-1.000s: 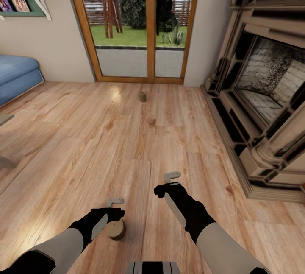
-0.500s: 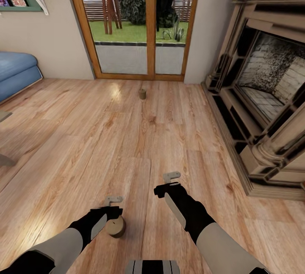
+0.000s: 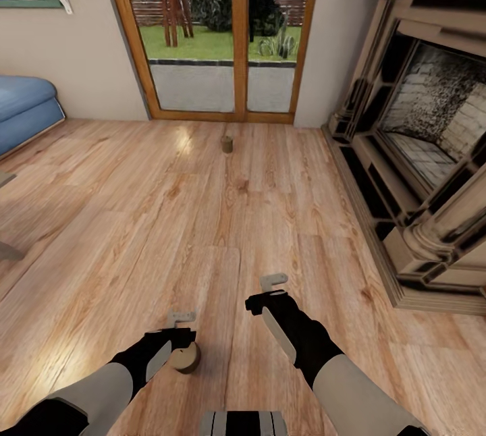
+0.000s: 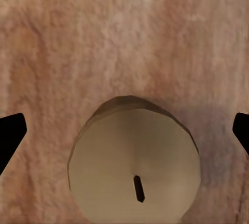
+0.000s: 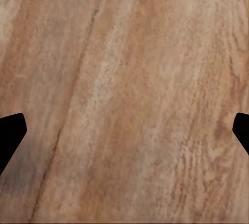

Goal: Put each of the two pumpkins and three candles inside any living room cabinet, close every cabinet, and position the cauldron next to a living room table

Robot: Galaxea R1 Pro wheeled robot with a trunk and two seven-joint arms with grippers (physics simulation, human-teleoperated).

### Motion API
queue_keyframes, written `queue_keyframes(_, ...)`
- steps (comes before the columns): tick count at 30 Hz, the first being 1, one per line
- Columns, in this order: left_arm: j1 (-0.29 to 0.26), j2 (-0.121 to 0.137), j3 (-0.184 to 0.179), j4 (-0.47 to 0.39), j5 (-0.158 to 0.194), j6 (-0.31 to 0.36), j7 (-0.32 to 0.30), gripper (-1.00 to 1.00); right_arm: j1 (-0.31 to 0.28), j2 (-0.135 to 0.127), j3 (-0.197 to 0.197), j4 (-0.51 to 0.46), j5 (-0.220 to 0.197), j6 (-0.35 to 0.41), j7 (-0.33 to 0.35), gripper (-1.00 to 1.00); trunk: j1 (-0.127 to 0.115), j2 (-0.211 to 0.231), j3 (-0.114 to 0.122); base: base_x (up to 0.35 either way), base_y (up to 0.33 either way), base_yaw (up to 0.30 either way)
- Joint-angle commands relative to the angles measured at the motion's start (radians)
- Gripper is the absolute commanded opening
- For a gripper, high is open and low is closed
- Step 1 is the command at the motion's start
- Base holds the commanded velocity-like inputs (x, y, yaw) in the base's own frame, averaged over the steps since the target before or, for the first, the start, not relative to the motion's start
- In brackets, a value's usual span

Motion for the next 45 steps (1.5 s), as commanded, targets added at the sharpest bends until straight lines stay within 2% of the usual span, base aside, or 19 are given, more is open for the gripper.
queue_keyframes(1,0.000,0.001,-0.009,-0.002,0.010,0.004,0.007,1.00,-0.001,0.000,0.002,-0.001,-0.009,0.002,-0.009,1.00,0.000,-0.001,-0.005,0.000,0.000,0.000)
queue_keyframes(7,0.000,0.001,-0.006,-0.002,0.011,-0.025,0.007,1.00,0.000,0.000,0.005,-0.001,-0.010,0.002,-0.009,1.00,0.001,-0.001,-0.009,0.000,0.000,0.000)
queue_keyframes(9,0.000,0.002,-0.006,-0.002,0.013,-0.037,0.007,1.00,-0.001,0.000,0.027,-0.001,-0.013,0.002,-0.009,1.00,0.001,-0.001,-0.009,0.000,0.000,0.000)
queue_keyframes(13,0.000,0.002,-0.005,-0.002,0.013,-0.049,0.007,1.00,-0.001,0.000,0.044,-0.001,-0.033,-0.007,-0.010,1.00,0.001,-0.001,-0.009,0.000,0.000,0.000)
queue_keyframes(25,0.000,0.001,-0.007,0.001,0.014,-0.058,0.007,1.00,-0.001,0.000,0.065,-0.001,-0.047,-0.011,-0.021,1.00,0.006,-0.004,-0.055,0.000,0.000,0.000)
queue_keyframes(45,0.000,0.000,-0.010,0.001,0.013,-0.059,0.007,1.00,-0.001,0.000,0.066,-0.001,-0.045,-0.011,-0.021,1.00,0.007,-0.004,-0.059,0.000,0.000,0.000)
